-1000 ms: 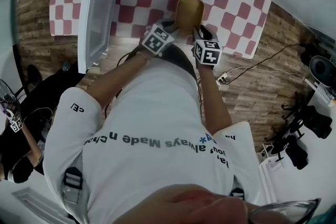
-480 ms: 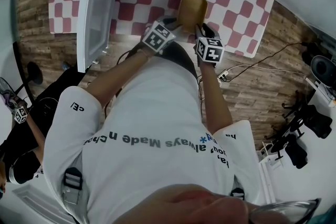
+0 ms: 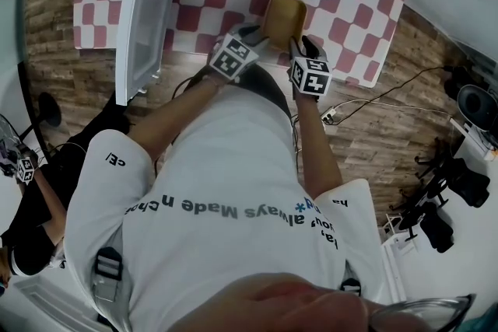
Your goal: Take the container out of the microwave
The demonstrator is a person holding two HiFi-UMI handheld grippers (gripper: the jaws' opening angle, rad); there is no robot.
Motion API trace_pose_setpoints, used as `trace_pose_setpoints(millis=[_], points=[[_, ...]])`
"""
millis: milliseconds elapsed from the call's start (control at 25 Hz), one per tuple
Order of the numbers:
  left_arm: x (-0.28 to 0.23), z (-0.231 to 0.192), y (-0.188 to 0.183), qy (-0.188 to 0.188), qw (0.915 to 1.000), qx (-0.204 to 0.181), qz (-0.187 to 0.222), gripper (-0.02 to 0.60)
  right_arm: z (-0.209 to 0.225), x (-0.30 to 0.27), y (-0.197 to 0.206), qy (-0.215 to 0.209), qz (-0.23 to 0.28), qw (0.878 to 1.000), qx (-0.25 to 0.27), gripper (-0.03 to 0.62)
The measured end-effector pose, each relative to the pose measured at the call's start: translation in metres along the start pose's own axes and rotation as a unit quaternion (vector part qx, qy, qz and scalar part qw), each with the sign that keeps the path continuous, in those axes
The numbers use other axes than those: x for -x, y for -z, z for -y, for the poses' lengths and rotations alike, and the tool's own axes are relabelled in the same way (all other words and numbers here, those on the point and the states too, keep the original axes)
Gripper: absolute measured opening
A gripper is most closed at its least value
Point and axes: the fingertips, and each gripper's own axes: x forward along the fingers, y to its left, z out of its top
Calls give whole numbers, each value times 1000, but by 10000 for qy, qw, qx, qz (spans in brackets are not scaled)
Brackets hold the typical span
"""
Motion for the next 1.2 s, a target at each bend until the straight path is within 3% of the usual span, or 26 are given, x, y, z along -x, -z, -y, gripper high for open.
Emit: trace_pose_setpoints(millis=[320,640,960,1200], points=[[35,-6,-20,-257,9988,46,423,164,-7,31,-35,212,452,9972,566,133],[86,-7,-63,-510,9928,-119,1081,144,-43,66,-79,-88,1022,9883,1130,114],[149,0,-109,-696,9814,-214,1776,124,-91,124,-133,-464,1763,9733,1396,101],[208,9,-146,-878,9672,-303,2362,117,-130,177,-173,-722,2314,9576,1557,101]])
